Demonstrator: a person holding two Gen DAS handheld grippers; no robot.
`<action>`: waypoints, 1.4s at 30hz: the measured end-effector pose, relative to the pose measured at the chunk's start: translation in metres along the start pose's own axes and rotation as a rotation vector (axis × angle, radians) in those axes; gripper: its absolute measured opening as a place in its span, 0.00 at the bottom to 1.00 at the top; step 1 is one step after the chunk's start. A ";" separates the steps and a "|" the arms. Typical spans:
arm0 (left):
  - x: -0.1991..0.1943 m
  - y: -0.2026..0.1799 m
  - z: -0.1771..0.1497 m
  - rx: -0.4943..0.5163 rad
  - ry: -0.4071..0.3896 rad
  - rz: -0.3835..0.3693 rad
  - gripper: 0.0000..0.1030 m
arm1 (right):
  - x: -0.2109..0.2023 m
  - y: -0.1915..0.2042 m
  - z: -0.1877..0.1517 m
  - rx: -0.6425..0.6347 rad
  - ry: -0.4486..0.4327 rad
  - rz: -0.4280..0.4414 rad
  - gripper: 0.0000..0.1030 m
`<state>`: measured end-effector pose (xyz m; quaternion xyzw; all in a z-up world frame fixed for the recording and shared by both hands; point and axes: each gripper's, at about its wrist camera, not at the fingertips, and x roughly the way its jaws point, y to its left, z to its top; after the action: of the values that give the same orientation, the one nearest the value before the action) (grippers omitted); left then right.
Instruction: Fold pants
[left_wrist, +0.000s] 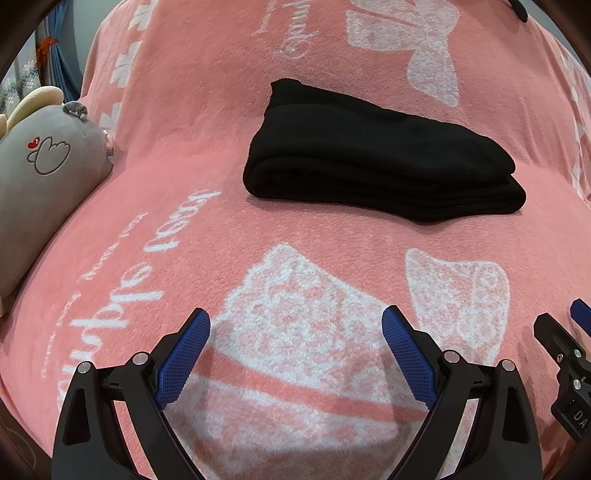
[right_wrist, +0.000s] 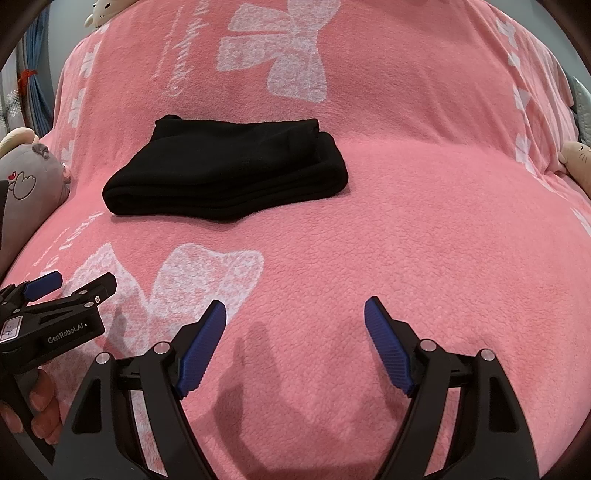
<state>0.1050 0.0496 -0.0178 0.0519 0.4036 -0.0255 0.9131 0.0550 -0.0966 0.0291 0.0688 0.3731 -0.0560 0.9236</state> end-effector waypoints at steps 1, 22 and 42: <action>0.000 0.000 0.000 0.002 -0.001 0.000 0.89 | 0.000 0.000 0.000 0.000 -0.001 -0.001 0.73; -0.010 -0.006 -0.002 0.028 -0.062 0.012 0.88 | 0.000 0.000 0.000 0.000 -0.001 -0.001 0.73; -0.001 -0.002 -0.001 0.009 -0.010 -0.008 0.88 | 0.001 -0.001 0.000 -0.002 0.000 0.001 0.73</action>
<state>0.1032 0.0475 -0.0175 0.0541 0.3991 -0.0310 0.9148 0.0553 -0.0973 0.0285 0.0682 0.3732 -0.0550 0.9236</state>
